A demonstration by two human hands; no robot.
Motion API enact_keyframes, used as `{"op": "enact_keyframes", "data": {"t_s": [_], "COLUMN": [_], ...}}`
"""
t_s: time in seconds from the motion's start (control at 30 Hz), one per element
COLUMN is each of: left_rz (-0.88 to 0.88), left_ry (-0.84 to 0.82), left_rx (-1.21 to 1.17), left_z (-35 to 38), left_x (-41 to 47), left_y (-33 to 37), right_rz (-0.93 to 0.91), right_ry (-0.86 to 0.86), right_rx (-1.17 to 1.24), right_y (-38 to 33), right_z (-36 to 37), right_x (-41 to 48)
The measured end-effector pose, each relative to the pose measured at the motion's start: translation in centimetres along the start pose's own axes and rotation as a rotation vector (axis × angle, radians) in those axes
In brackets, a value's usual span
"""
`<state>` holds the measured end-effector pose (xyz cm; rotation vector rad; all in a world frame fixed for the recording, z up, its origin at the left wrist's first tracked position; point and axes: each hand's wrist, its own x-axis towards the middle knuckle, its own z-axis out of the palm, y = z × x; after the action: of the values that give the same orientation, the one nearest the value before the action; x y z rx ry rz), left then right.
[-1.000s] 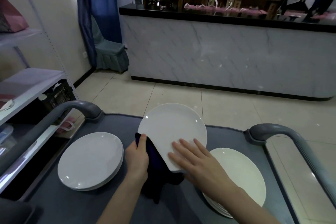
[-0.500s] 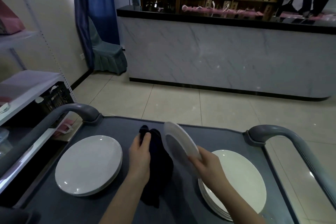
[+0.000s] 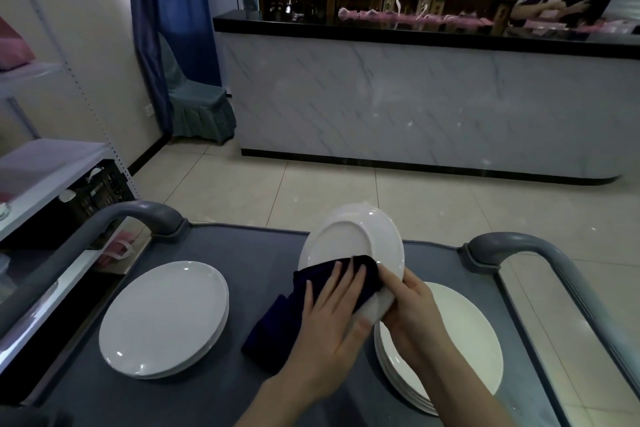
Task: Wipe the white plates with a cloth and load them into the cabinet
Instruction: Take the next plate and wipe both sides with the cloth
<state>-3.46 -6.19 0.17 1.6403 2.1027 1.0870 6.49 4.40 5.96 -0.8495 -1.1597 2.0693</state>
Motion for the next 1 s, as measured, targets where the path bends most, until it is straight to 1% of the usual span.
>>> {"op": "enact_keyframes", "data": {"t_s": [0.1,0.23,0.3,0.43,0.53,0.63,0.73,0.83,1.0], "left_rz": [-0.006,-0.127,-0.111,-0.089,-0.078,-0.046,-0.107,-0.175,-0.127], "left_ry": [0.004,0.008,0.018,0.041,0.017,0.026,0.033,0.020,0.045], "left_rx": [0.038,0.109,0.097,-0.071,-0.040,-0.023,-0.013,0.037,-0.034], "left_z": [-0.8,-2.9,-3.2,-2.0,-0.2,0.1,-1.5,-3.1,-1.8], "left_x": [2.0,4.2,3.6,0.4,-1.0,0.1,2.9,4.3,0.6], "left_y": [0.0,-2.2,-3.3,-2.9,-0.5,1.0,0.6,-0.8,-2.5], "right_rz": [0.037,0.072,0.049,-0.003,-0.006,0.011,0.042,0.040,-0.028], "right_ry": [-0.056,-0.060,-0.055,-0.054,-0.050,-0.074,-0.114,-0.100,-0.062], "right_rx": [0.014,0.049,0.057,0.078,0.083,0.080,0.076,0.074,0.081], "right_y": [0.4,0.9,0.5,-0.6,-0.5,0.2,1.0,0.9,-0.9], "right_z": [-0.1,0.1,0.0,-0.5,-0.4,-0.1,0.3,0.4,-0.1], "right_x": [-0.5,-1.1,-1.1,-0.7,-0.5,-0.8,-1.4,-1.5,-0.8]}}
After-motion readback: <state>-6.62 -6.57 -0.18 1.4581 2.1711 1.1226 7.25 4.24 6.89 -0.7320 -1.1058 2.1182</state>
